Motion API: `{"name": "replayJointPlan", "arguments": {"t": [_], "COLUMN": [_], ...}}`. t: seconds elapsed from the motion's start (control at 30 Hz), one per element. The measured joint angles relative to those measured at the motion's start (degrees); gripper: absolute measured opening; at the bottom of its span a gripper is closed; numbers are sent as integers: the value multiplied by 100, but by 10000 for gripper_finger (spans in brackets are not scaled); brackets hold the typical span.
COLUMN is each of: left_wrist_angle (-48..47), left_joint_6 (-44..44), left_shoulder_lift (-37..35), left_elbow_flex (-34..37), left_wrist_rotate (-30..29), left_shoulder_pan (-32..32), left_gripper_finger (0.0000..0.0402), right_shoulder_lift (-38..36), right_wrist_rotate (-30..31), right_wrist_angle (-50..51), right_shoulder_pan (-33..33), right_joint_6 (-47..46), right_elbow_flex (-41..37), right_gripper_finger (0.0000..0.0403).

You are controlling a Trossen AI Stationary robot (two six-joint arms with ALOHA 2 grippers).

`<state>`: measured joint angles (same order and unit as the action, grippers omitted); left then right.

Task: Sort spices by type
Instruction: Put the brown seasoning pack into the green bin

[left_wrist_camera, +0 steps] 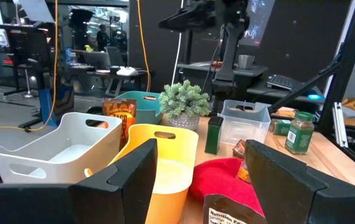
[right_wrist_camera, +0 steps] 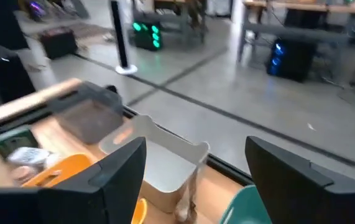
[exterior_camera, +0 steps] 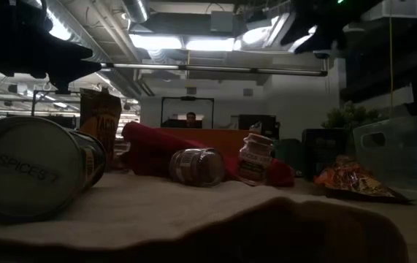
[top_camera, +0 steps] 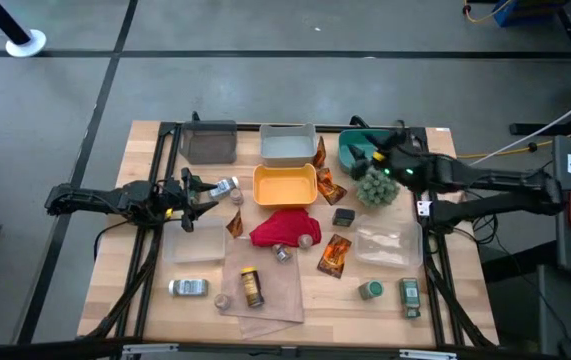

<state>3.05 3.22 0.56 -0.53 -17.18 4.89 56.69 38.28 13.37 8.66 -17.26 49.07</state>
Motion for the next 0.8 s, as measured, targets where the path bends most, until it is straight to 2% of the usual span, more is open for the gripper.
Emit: {"name": "replayJointPlan", "arguments": {"t": [0.2,0.3,0.57,0.8], "left_wrist_angle": [2,3,4,2], "left_joint_6": [2,2,2,0], "left_shoulder_lift": [2,2,0,0], "left_elbow_flex": [1,1,1,1], "left_wrist_rotate": [-1,2,-1,1], "left_shoulder_pan": [2,1,0,0], "left_gripper_finger": [227,227,227,227], "right_shoulder_lift": [1044,1491,2474,2942], "right_wrist_rotate": [-1324,-1748,-2618,-2764], "right_wrist_angle": [132,134,101,23], "right_shoulder_pan": [885,1210,1667,1690], "right_joint_6": [-345,-354,-354,-290], "right_elbow_flex": [355,438,493,493], "right_gripper_finger": [275,275,275,275]}}
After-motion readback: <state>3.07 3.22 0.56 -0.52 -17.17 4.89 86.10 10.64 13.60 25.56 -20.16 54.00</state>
